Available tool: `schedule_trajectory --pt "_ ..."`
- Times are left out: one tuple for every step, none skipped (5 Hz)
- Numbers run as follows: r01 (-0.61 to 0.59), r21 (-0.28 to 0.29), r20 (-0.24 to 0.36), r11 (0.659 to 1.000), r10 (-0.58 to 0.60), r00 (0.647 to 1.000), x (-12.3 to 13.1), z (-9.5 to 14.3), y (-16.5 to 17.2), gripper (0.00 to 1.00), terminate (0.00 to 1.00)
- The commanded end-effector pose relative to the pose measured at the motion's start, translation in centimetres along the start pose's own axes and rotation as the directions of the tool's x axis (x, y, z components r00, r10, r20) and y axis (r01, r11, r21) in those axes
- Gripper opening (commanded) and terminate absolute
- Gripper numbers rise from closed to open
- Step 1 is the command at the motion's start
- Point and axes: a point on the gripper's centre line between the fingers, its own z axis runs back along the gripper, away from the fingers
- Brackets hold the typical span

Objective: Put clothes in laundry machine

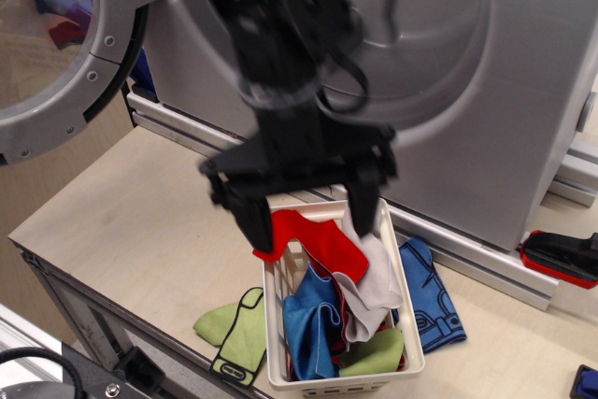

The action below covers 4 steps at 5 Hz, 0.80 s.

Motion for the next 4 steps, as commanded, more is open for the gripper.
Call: schedule_trajectory --pt "-0.013 -0.023 0.031 1.0 0.013 0.999 0.7 -4.0 -1.3 1.0 0.0" --pt "-0.003 0.009 0.069 1.0 0.003 0.998 0.9 -5.9 -1.2 1.0 0.0" --pt "0.001 0.024 0.088 1.0 -0.003 0.996 1.4 -6.8 -0.3 1.0 0.0" --pt "-0.013 0.029 0.135 0.999 0.009 0.991 1.9 -8.6 0.3 1.0 0.0"
